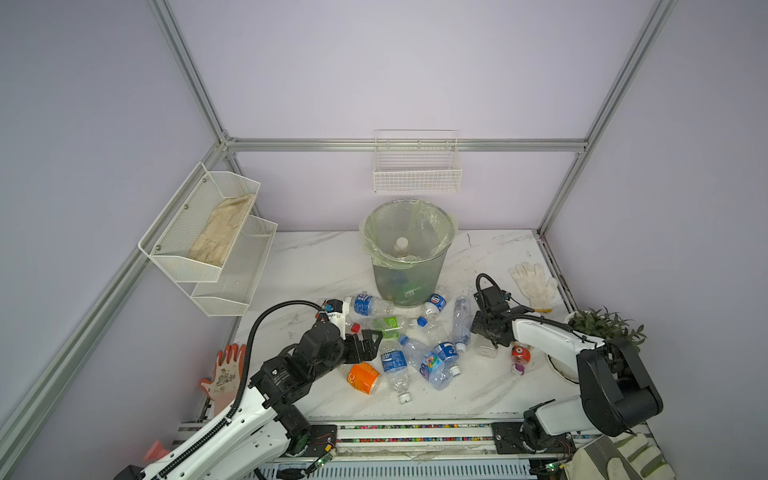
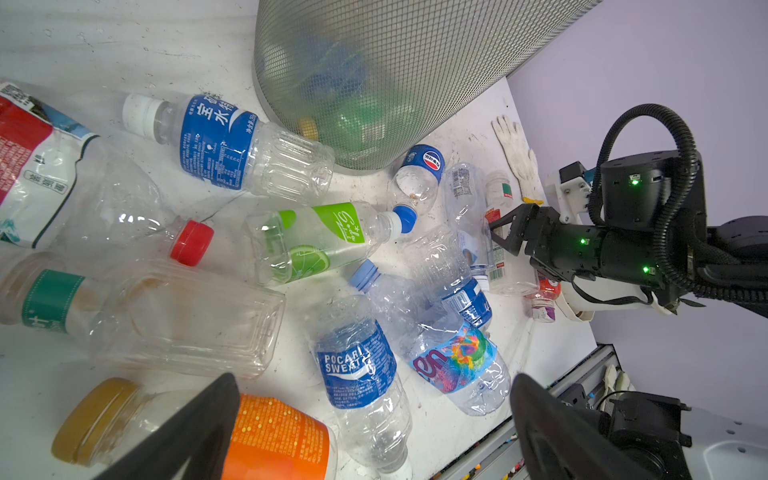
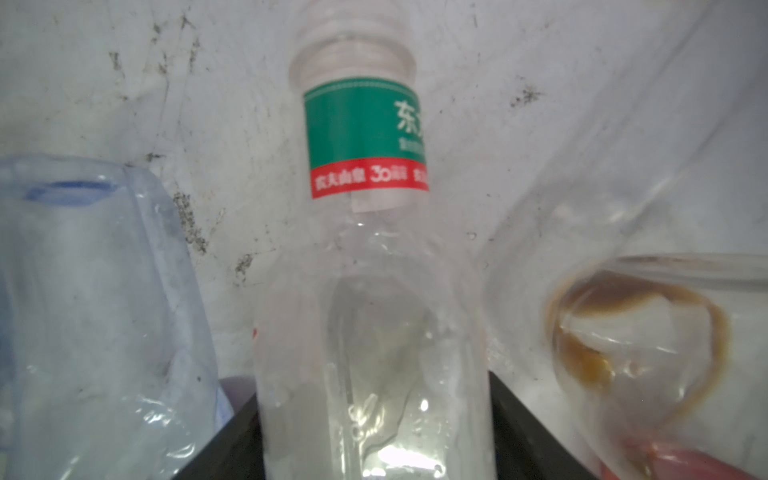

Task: Throw the plastic bottles in the bin
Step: 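Close the right gripper on the green-labelled clear water bottle, then lift the green-labelled bottle upright with the right gripper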

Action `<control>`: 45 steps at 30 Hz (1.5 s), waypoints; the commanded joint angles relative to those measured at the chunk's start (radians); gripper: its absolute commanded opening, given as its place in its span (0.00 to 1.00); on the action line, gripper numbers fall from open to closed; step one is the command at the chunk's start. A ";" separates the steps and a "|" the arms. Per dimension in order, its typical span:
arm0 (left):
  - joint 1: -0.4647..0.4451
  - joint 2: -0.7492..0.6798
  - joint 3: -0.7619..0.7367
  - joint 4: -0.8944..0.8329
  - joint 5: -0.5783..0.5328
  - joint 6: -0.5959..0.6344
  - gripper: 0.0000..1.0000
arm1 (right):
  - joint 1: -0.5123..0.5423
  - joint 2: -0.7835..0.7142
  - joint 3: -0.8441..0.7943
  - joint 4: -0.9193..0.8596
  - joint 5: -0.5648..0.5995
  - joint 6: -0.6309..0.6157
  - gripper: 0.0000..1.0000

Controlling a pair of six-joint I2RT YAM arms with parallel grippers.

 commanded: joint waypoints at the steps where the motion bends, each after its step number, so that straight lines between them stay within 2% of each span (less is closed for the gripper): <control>1: -0.004 -0.006 -0.035 0.030 0.005 -0.009 1.00 | -0.004 -0.029 -0.020 0.008 -0.014 0.014 0.66; 6: -0.004 -0.015 -0.036 0.029 0.006 -0.010 1.00 | -0.003 -0.054 -0.022 0.005 -0.045 0.006 0.55; 15: -0.004 -0.018 -0.038 0.029 0.005 -0.016 1.00 | -0.003 -0.197 -0.027 -0.045 -0.055 0.002 0.32; 23: -0.004 -0.016 -0.033 0.028 0.006 -0.016 1.00 | -0.004 -0.342 -0.019 -0.062 -0.097 -0.043 0.20; 31: -0.004 -0.010 -0.032 0.030 0.008 -0.023 1.00 | -0.004 -0.469 -0.012 -0.060 -0.164 -0.083 0.02; 41: -0.005 0.008 -0.022 0.036 0.010 -0.025 1.00 | -0.004 -0.593 -0.018 0.004 -0.385 -0.118 0.00; 45: -0.004 0.015 -0.021 0.041 0.013 -0.029 1.00 | -0.004 -0.638 0.007 0.003 -0.422 -0.129 0.00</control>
